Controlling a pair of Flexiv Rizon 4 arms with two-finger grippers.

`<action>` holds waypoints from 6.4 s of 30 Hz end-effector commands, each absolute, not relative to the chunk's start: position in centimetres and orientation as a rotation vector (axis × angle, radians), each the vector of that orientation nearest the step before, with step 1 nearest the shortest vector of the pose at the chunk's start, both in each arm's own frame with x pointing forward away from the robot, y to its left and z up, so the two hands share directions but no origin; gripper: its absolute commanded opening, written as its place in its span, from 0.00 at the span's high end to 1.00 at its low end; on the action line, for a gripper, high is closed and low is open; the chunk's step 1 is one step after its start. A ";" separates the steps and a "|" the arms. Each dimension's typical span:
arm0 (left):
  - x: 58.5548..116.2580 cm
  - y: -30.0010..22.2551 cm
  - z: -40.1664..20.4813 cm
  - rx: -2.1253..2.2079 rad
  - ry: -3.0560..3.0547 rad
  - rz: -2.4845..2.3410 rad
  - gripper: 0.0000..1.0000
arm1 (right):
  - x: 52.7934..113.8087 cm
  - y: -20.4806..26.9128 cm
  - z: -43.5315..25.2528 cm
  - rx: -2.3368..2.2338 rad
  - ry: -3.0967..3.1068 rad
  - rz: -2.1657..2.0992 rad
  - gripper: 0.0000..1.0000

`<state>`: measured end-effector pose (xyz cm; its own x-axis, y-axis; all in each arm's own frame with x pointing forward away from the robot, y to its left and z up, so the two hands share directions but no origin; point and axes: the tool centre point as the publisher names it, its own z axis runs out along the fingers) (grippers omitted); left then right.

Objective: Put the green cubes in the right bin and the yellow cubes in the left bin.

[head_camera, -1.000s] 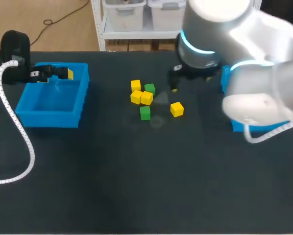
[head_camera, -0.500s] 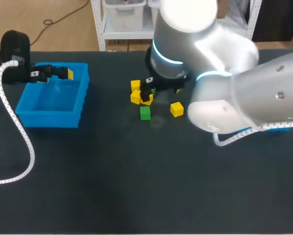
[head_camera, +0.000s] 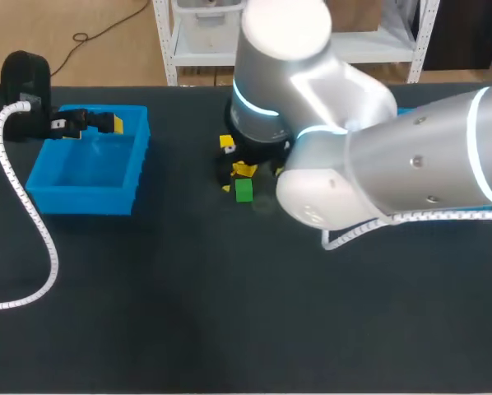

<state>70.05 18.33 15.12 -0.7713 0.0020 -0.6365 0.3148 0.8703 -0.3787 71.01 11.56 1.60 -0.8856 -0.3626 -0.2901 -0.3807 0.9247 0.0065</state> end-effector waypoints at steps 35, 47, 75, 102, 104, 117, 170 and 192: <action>70.0 18.5 15.0 0.230 2.376 -0.634 0.00 | 72.8 8.5 5.4 -0.480 2.685 0.009 1.00; 70.0 18.5 15.0 0.230 2.376 -0.634 0.00 | 76.6 -4.1 9.9 -0.117 2.622 -0.002 1.00; 70.0 18.5 15.0 0.230 2.376 -0.634 0.00 | 76.2 -20.7 5.4 0.371 2.724 -0.127 0.00; 70.0 18.5 15.0 0.230 2.376 -0.634 0.00 | 83.3 -4.9 11.7 -0.318 2.635 -0.075 0.00; 70.0 18.5 15.0 0.230 2.376 -0.634 0.00 | 83.3 -3.5 11.2 -0.326 2.639 -0.097 0.00; 70.0 18.5 15.0 0.230 2.376 -0.634 0.00 | 85.8 3.0 7.6 -0.407 2.703 -0.178 0.00; 70.0 18.5 15.0 0.230 2.376 -0.634 0.00 | 84.6 7.2 3.8 -0.419 2.816 -0.017 0.00; 70.0 18.5 15.0 0.230 2.376 -0.634 0.00 | 84.4 9.4 1.1 -0.531 2.887 0.062 0.00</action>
<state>70.05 18.33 15.12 -0.7712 0.0020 -0.6365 0.3148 0.8704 -0.3786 83.76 9.07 1.29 -0.9128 -0.3409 -0.2247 -0.3492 0.9371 -0.0033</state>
